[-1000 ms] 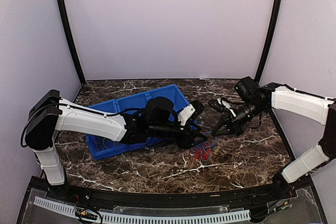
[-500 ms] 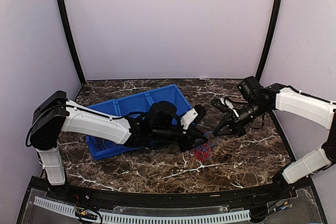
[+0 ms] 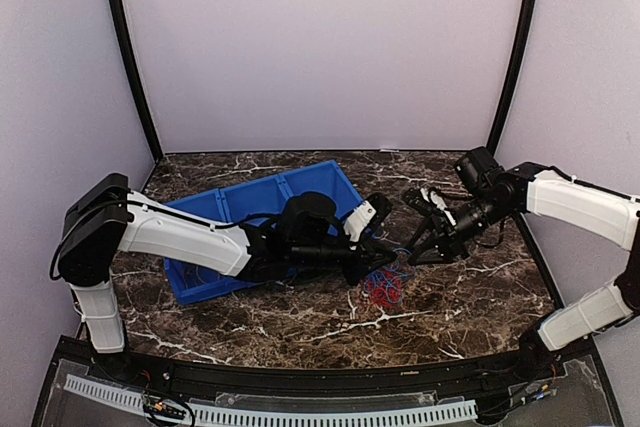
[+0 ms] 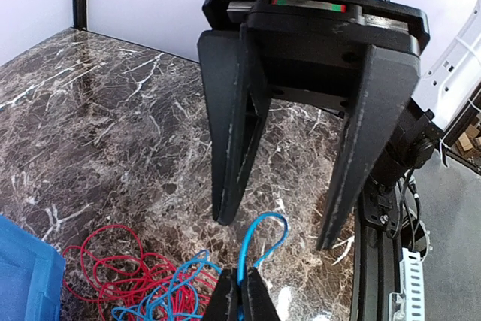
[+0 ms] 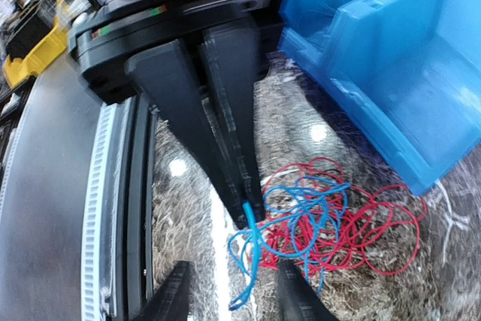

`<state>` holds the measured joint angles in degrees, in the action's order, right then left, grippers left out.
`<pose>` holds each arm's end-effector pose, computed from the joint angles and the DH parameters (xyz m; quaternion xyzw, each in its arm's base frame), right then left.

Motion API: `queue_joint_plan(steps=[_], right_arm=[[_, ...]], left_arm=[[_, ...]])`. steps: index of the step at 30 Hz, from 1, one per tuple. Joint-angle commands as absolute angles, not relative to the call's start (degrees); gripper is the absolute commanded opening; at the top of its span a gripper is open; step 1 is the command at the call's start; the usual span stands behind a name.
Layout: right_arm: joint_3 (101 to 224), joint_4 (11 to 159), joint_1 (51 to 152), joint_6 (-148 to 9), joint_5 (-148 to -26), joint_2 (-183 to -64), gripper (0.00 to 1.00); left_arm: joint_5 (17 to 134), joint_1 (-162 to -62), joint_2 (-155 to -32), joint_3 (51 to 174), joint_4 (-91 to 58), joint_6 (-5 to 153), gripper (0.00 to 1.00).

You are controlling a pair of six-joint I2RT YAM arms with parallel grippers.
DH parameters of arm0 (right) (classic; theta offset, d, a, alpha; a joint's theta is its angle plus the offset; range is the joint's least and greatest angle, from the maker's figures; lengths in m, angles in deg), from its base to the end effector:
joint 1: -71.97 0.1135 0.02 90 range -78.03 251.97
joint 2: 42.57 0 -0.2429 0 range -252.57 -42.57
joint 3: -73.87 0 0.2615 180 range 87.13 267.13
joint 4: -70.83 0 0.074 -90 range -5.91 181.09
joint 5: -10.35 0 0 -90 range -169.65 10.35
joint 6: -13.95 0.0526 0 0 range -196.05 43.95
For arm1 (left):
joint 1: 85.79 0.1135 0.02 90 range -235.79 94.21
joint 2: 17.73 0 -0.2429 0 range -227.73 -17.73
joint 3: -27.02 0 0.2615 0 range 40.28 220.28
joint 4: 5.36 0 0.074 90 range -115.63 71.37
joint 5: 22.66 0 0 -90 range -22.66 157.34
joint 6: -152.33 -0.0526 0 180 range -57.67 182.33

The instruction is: Untangle the cables

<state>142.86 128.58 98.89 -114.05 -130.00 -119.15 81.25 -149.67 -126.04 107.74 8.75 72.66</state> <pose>0.2204 0.1573 0.2175 -0.5512 0.6973 0.3950 0.2325 0.1866 -0.4093 0.1938 0.4181 0.6621 -0.4466 0.4329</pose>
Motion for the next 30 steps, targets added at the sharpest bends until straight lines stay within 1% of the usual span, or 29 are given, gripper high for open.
queue_joint_plan(steps=[1,3,5,12,16,19,20,23,24,25,27,30], right_arm=[[141.32,120.92,99.21,-113.52,-126.42,-117.34,0.55],[141.25,119.07,99.67,-114.32,-125.66,-118.21,0.63],[141.95,117.13,100.49,-114.43,-124.51,-120.19,0.65],[143.29,110.25,104.59,-110.44,-125.08,-129.88,0.73],[142.04,104.39,107.60,-105.92,-124.40,-134.25,0.72],[140.78,101.10,108.87,-103.41,-124.08,-137.00,0.68],[140.30,100.38,109.10,-102.98,-124.07,-137.79,0.62],[139.57,99.00,109.24,-101.58,-122.05,-139.88,0.40],[139.45,98.86,109.24,-101.37,-121.61,-140.48,0.36],[139.09,98.51,109.24,-100.98,-121.42,-141.07,0.34],[139.57,99.19,109.25,-100.33,-121.29,-142.46,0.32],[141.08,100.48,109.31,-99.48,-120.49,-145.18,0.27]], left_arm=[[76.36,-149.77,-122.67,106.23,10.45,75.34,0.00],[74.20,-149.77,-121.13,105.15,10.72,77.01,0.00],[71.77,-149.77,-119.66,103.93,10.95,79.32,0.00],[65.01,-149.77,-116.22,98.95,12.43,86.49,0.00],[61.63,-149.79,-114.64,96.10,13.47,89.76,0.00],[59.83,-149.77,-112.93,93.49,14.93,91.42,0.00],[58.98,-149.77,-111.91,93.08,15.51,91.77,0.00],[56.78,-149.77,-109.41,90.90,15.90,92.35,0.00],[55.71,-149.77,-107.58,90.38,15.95,92.69,0.00],[55.15,-149.82,-106.42,89.24,16.12,92.76,0.00],[53.61,-149.78,-102.62,88.03,15.57,92.18,0.00],[49.86,-149.77,-95.16,88.28,11.94,89.07,0.00]])
